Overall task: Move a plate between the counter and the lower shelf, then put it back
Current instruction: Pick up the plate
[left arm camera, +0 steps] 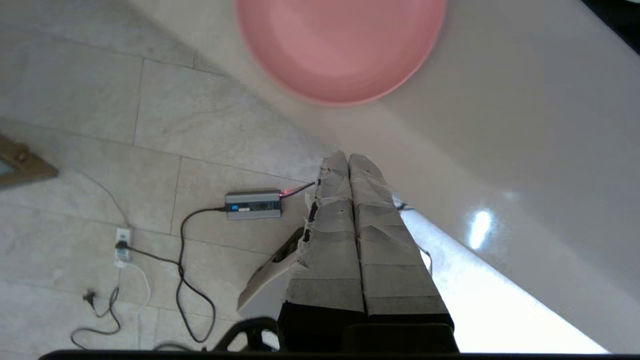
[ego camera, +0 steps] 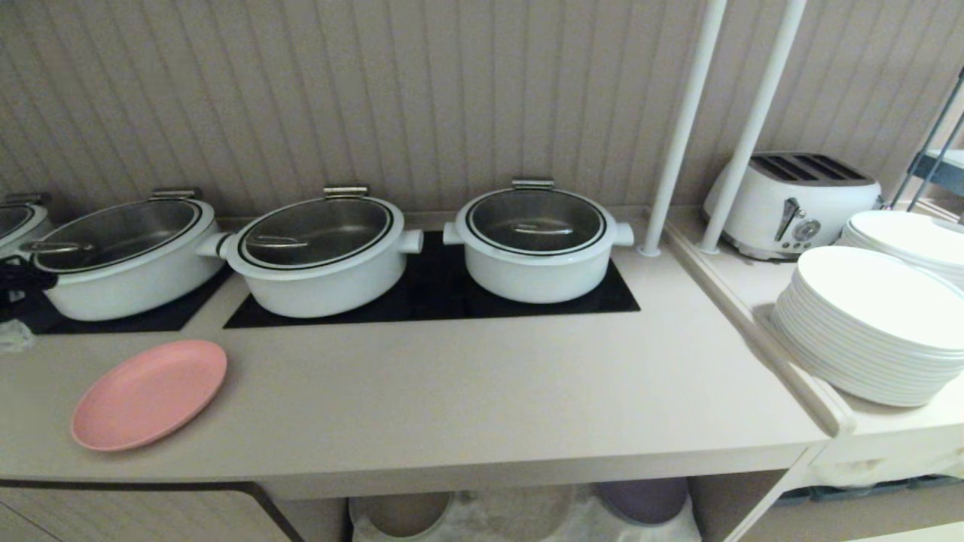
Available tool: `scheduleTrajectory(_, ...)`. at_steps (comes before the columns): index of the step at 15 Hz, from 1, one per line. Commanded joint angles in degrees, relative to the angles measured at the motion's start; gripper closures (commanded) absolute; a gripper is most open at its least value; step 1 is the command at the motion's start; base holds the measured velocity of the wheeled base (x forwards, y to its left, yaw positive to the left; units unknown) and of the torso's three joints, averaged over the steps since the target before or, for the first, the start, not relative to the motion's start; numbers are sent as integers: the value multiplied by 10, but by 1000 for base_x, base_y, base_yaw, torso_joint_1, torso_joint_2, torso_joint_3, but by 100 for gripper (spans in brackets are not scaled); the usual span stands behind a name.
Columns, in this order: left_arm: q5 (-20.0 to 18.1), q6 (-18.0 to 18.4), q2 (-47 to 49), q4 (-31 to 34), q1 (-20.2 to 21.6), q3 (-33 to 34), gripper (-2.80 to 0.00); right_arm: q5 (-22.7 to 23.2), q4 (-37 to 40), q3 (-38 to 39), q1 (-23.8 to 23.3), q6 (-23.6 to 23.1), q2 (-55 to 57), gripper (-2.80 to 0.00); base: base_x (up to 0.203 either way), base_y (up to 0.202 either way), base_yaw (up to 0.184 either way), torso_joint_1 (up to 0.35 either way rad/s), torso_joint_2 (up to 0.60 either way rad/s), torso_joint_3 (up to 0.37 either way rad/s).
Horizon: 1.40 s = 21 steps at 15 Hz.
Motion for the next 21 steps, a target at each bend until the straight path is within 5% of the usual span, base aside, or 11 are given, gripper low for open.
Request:
scheduleTrajectory(1, -25, 13, 42, 2, -1, -21, 0, 0, 0, 0, 0, 0, 0, 0, 0, 0, 0, 0, 0, 0)
scheduleTrajectory(7, -44, 30, 121, -1, 5, -36, 0, 0, 0, 0, 0, 0, 0, 0, 0, 0, 0, 0, 0, 0)
scheduleTrajectory(14, -31, 53, 251, -1, 40, -151, 0, 0, 0, 0, 0, 0, 0, 0, 0, 0, 0, 0, 0, 0)
scheduleTrajectory(21, -32, 85, 298, -1, 85, -152, 0, 0, 0, 0, 0, 0, 0, 0, 0, 0, 0, 0, 0, 0)
